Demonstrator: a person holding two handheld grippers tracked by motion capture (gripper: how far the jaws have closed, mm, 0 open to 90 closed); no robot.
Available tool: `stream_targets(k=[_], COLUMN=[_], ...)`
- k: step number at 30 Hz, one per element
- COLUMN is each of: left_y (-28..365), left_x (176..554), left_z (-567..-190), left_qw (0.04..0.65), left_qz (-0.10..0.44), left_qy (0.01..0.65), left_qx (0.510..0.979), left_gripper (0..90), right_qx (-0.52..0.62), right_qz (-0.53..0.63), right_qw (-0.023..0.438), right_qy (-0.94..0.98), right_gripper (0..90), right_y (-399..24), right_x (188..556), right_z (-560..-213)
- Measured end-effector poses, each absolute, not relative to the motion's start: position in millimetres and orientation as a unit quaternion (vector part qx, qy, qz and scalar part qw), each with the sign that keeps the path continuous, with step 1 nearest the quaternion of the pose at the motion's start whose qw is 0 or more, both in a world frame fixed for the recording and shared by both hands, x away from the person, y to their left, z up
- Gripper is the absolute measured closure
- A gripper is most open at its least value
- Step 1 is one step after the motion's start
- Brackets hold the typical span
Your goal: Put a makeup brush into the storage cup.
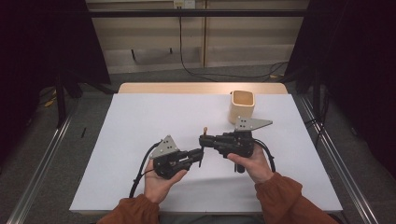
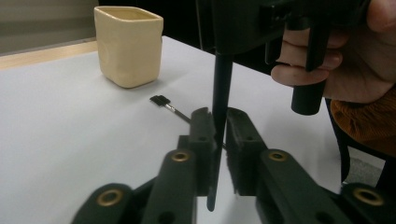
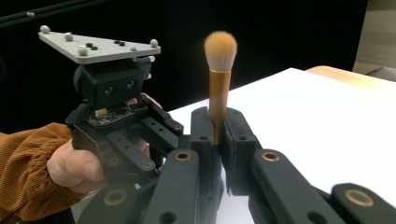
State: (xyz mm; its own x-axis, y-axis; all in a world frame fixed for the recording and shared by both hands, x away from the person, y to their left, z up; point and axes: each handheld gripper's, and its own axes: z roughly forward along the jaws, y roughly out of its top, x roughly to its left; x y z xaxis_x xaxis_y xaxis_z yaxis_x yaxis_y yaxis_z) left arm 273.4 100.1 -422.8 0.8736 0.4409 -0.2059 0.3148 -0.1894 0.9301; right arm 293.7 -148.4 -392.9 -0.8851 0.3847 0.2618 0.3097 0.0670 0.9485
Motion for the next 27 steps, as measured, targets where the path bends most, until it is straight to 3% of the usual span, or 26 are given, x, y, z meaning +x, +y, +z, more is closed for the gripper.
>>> stream_targets(k=[5,19,27], left_y=[101,105,107], left_x=[274,274,278], left_z=[-422,-417,-419], left_qw=[0.590,0.591,0.581], left_qz=[0.056,0.075,0.081], left_qy=[0.254,0.267,0.274], left_qx=[0.764,0.758,0.762], left_gripper=[68.8,23.5,5.2], right_qx=[0.239,0.239,0.238], right_qz=[0.640,0.645,0.647], right_qw=[0.037,0.049,0.057], right_qy=[0.729,0.724,0.722], right_gripper=[83.7,83.6,83.7], right_y=[-150,-155,-159], right_x=[294,295,294], right_z=[-392,-391,-389])
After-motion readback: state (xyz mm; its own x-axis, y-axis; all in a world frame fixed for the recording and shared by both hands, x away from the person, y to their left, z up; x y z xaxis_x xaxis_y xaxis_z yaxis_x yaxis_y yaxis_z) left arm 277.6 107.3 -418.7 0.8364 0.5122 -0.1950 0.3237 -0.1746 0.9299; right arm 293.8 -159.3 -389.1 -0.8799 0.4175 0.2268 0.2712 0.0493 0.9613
